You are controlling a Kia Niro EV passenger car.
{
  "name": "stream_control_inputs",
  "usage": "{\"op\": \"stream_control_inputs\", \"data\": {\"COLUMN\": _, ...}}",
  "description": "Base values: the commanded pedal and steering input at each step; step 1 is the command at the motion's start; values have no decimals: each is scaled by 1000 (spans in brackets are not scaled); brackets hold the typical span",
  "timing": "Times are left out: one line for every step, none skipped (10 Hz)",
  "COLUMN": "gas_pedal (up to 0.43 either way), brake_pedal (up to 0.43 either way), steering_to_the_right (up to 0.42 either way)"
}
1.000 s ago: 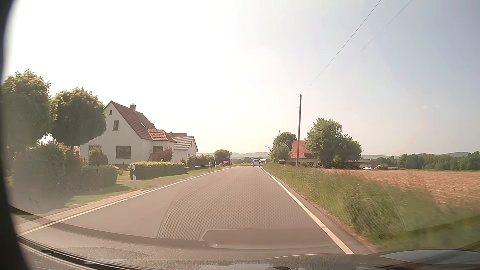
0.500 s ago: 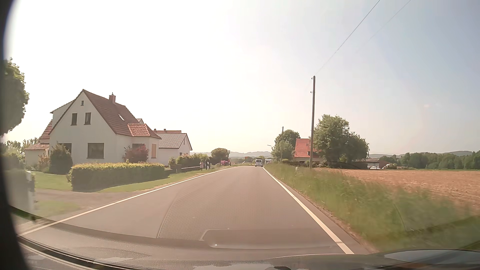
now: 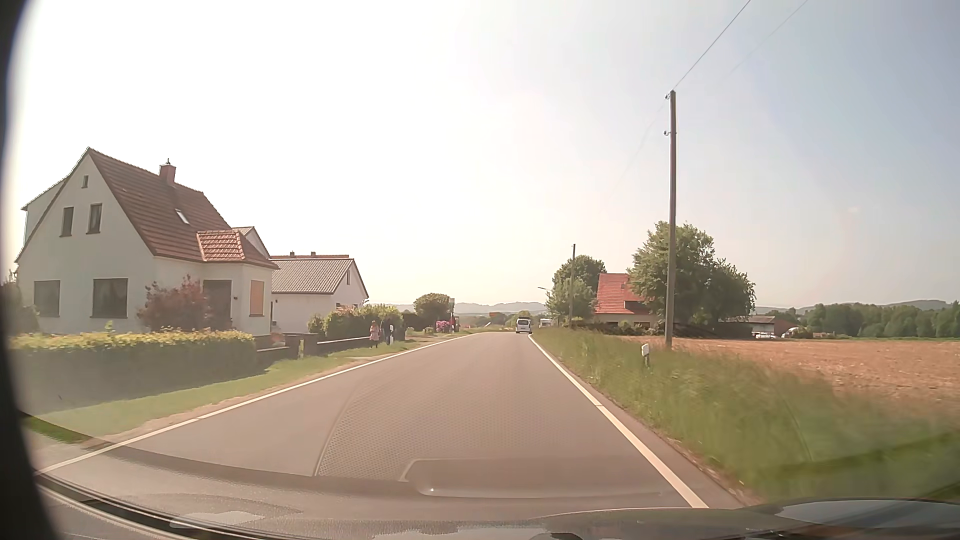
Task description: Follow the waypoints while adhering to traffic rules and regulations
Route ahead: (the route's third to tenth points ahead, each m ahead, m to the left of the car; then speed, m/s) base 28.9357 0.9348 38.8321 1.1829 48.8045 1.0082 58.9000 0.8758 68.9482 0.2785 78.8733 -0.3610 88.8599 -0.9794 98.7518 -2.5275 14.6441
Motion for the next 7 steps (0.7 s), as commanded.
{"op": "stream_control_inputs", "data": {"gas_pedal": 169, "brake_pedal": 0, "steering_to_the_right": 0}}
{"op": "stream_control_inputs", "data": {"gas_pedal": 169, "brake_pedal": 0, "steering_to_the_right": 0}}
{"op": "stream_control_inputs", "data": {"gas_pedal": 169, "brake_pedal": 0, "steering_to_the_right": 0}}
{"op": "stream_control_inputs", "data": {"gas_pedal": 169, "brake_pedal": 0, "steering_to_the_right": 0}}
{"op": "stream_control_inputs", "data": {"gas_pedal": 157, "brake_pedal": 0, "steering_to_the_right": 0}}
{"op": "stream_control_inputs", "data": {"gas_pedal": 150, "brake_pedal": 0, "steering_to_the_right": 1}}
{"op": "stream_control_inputs", "data": {"gas_pedal": 130, "brake_pedal": 0, "steering_to_the_right": 1}}
